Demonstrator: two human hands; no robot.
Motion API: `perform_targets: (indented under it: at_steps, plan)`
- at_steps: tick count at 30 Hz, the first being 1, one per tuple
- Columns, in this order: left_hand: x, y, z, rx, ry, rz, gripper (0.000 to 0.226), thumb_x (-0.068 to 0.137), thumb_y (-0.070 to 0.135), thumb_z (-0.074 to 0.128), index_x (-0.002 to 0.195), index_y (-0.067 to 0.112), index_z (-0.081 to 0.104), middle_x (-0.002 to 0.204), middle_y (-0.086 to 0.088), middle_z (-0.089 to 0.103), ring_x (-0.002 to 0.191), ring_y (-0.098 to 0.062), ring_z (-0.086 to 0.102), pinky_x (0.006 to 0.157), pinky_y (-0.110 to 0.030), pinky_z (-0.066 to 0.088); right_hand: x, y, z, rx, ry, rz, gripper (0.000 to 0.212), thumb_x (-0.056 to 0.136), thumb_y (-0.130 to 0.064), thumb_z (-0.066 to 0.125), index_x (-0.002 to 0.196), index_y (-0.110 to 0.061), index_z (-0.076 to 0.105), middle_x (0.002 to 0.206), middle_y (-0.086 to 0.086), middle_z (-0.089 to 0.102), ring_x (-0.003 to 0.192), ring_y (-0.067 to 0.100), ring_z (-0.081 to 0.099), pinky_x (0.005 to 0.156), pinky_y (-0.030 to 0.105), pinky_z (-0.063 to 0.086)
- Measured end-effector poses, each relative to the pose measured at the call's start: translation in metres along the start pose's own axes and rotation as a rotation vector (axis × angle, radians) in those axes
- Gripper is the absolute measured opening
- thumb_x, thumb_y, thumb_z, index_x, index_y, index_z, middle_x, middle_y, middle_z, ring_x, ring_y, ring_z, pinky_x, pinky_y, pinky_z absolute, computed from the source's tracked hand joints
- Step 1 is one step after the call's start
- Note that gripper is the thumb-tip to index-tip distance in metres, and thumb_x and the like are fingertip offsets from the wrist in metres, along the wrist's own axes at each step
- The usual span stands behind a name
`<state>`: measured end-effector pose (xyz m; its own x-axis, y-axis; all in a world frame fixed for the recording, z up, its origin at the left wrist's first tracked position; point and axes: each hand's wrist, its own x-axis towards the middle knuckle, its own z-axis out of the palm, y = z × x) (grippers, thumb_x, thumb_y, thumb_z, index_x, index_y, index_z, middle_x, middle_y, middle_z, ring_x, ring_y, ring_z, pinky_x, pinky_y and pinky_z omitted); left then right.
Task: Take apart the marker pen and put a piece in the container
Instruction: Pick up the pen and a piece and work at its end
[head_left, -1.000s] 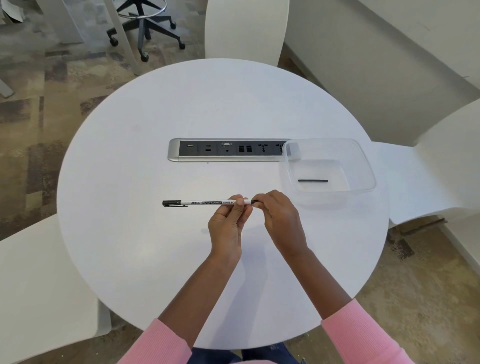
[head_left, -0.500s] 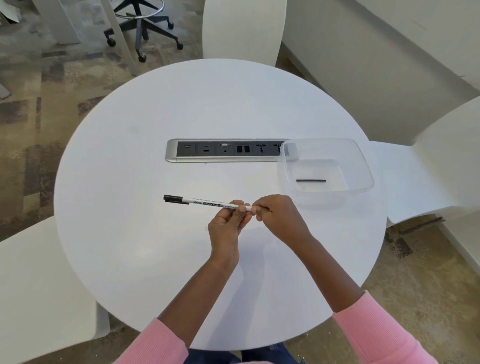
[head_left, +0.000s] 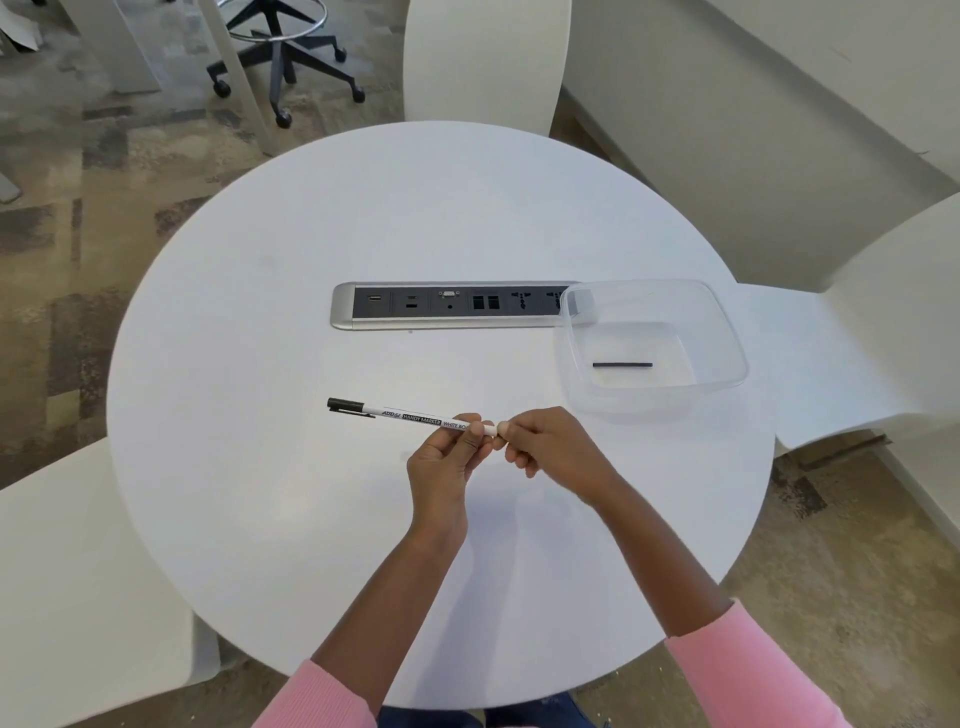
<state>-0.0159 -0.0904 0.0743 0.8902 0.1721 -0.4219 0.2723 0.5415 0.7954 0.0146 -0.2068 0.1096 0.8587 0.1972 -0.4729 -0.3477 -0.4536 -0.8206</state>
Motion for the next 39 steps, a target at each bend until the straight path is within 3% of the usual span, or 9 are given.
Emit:
perform_targets:
  at_steps: [5,12,16,21,26,29,32,35,39]
  plan:
    - [0.003,0.005,0.003,-0.097,0.026,-0.021,0.013,0.085,0.000,0.056,0.078,0.005,0.065,0.061,0.008,0.069,0.066,-0.003,0.067,0.065,-0.012,0.054,-0.008,0.013,0.022,-0.311,0.323,-0.326,0.014,0.089,-0.016,0.054,0.091,-0.005,0.062,0.083,0.010,0.062,0.076,0.021,0.054,0.065,0.022,0.038]
    - [0.001,0.006,0.005,-0.132,0.012,-0.055,0.013,0.087,0.003,0.054,0.079,0.008,0.065,0.060,0.008,0.070,0.063,-0.002,0.066,0.063,-0.012,0.054,-0.009,0.013,0.020,-0.567,0.434,-0.578,0.018,0.087,-0.009,0.052,0.079,0.004,0.062,0.069,0.020,0.057,0.065,0.032,0.052,0.058,0.037,0.044]
    - [0.002,0.006,0.003,-0.092,-0.028,-0.042,0.017,0.087,0.004,0.054,0.075,0.008,0.065,0.063,0.007,0.069,0.065,-0.002,0.066,0.064,-0.012,0.053,-0.008,0.008,0.016,-0.334,0.321,-0.395,0.024,0.089,-0.013,0.051,0.070,-0.001,0.060,0.066,0.014,0.057,0.065,0.026,0.050,0.061,0.034,0.038]
    - [0.002,0.003,-0.001,-0.008,-0.083,-0.015,0.013,0.087,0.004,0.054,0.077,0.005,0.063,0.064,0.003,0.068,0.061,-0.009,0.062,0.071,-0.017,0.054,-0.003,-0.002,0.006,0.095,0.096,-0.026,0.037,0.086,-0.015,0.054,0.049,-0.013,0.055,0.043,-0.004,0.041,0.045,0.013,0.033,0.043,0.018,0.028]
    - [0.003,0.004,0.000,0.042,-0.100,0.024,0.019,0.086,0.004,0.055,0.070,0.006,0.066,0.073,-0.008,0.064,0.058,-0.012,0.060,0.071,-0.019,0.054,-0.001,-0.003,0.003,0.349,-0.022,0.194,0.035,0.089,-0.018,0.051,0.055,-0.013,0.058,0.046,-0.005,0.041,0.044,0.009,0.032,0.038,0.013,0.029]
    - [0.007,0.008,0.004,-0.022,-0.037,0.012,0.016,0.085,0.003,0.057,0.073,0.008,0.067,0.064,0.002,0.070,0.061,-0.010,0.065,0.069,-0.017,0.055,-0.004,-0.003,0.014,0.179,0.165,0.006,0.035,0.092,-0.023,0.048,0.060,-0.015,0.060,0.046,-0.007,0.046,0.045,0.011,0.039,0.043,0.015,0.032]
    - [0.009,0.010,0.007,-0.063,-0.002,0.005,0.013,0.085,0.004,0.057,0.077,0.009,0.066,0.062,0.007,0.071,0.067,-0.004,0.067,0.068,-0.013,0.054,-0.008,0.001,0.028,-0.152,0.362,-0.235,0.021,0.093,-0.029,0.045,0.083,-0.015,0.056,0.055,-0.007,0.048,0.054,0.009,0.045,0.051,0.023,0.034]
    - [0.008,0.012,0.008,-0.080,-0.014,0.011,0.023,0.085,0.005,0.056,0.069,0.012,0.071,0.064,0.007,0.070,0.070,-0.004,0.066,0.070,-0.014,0.054,-0.009,0.007,0.030,-0.300,0.425,-0.395,0.016,0.093,-0.024,0.045,0.097,-0.011,0.052,0.060,-0.012,0.043,0.060,0.010,0.043,0.054,0.023,0.030]
    - [0.004,0.012,0.009,-0.099,-0.017,-0.018,0.034,0.085,0.006,0.056,0.058,0.018,0.074,0.066,0.007,0.070,0.070,-0.003,0.066,0.069,-0.013,0.054,-0.010,0.009,0.024,-0.473,0.487,-0.545,0.018,0.092,-0.014,0.045,0.092,-0.002,0.058,0.076,0.015,0.059,0.072,0.029,0.052,0.061,0.038,0.045]
